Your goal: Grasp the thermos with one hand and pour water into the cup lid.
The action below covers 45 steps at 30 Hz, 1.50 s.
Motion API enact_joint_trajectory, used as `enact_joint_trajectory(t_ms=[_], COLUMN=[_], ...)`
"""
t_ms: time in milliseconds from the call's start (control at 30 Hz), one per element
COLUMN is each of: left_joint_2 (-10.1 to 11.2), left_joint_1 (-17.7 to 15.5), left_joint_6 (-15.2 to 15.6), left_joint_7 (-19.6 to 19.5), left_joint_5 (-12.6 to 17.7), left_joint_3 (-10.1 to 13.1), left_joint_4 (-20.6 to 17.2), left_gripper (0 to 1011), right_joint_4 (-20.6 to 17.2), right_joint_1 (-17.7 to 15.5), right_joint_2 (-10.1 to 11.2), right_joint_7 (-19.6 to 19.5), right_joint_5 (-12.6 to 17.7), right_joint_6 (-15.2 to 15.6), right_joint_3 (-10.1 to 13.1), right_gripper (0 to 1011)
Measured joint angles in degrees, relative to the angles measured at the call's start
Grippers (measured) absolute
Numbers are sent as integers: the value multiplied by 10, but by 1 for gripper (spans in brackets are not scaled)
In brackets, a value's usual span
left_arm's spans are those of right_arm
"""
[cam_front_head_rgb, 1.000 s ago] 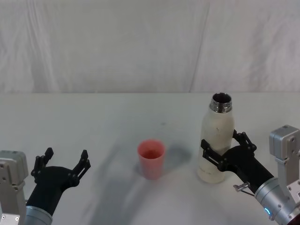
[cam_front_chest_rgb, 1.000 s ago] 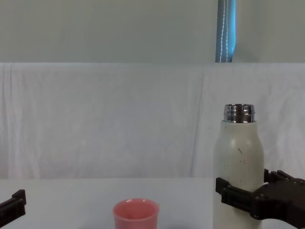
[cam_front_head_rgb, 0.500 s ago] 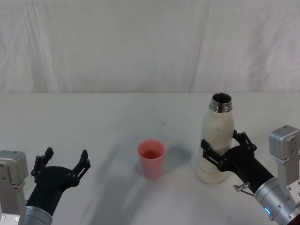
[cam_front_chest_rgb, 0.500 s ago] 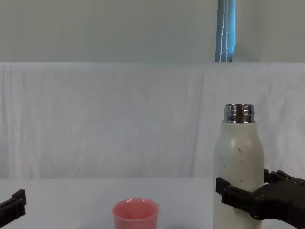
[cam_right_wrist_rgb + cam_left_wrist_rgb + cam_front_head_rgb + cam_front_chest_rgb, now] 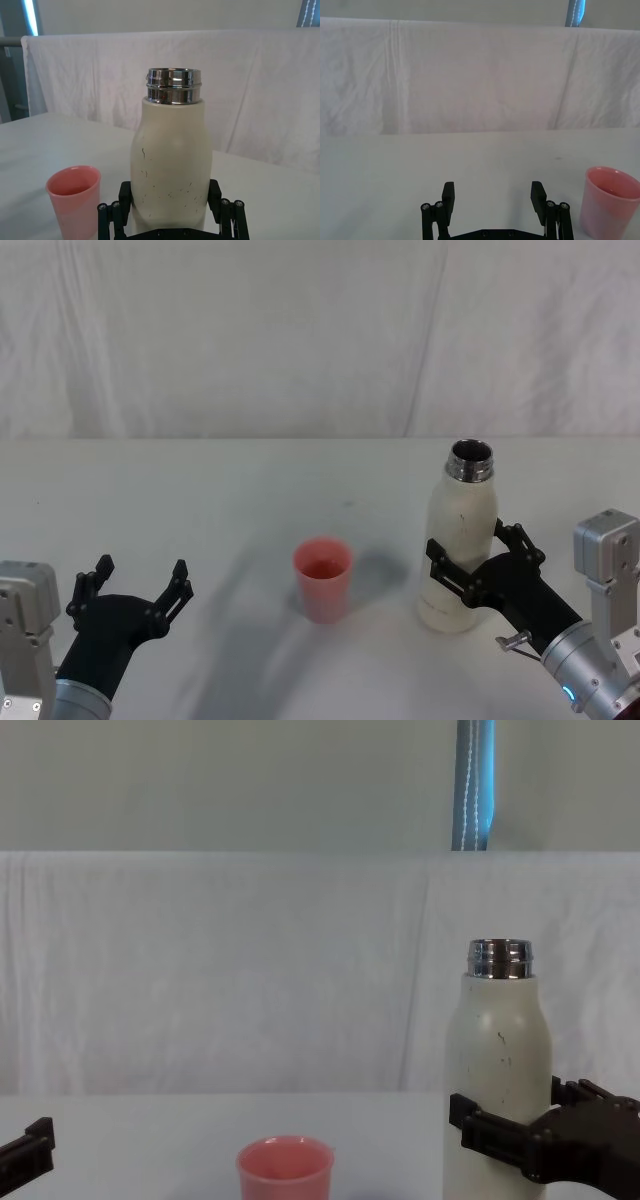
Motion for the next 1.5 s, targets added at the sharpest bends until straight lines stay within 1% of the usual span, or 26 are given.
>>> enact_joint_trajectory(t_ms=[600,1033,1100,1500], left_joint_2=[0,0,0,0], left_joint_1=[0,0,0,0], left_joint_6=[0,0,0,0], left_joint_7=[0,0,0,0], left_joint_5=[0,0,0,0], left_joint_3=[0,0,0,0], left_joint_4=[0,0,0,0], left_gripper=[1001,1001,1001,1001], right_joint_4=[-3,-3,-4,-4], right_joint_1=[-5,-5,-5,-5], right_joint_2=[5,4,4,4], right_joint_7=[-1,-2,-2,-2], right_joint_5=[-5,-5,-5,-5], right_joint_6=[-2,-2,-2,-2], right_joint_3=[-2,-2,-2,-2], right_gripper=[950,948,999,1001])
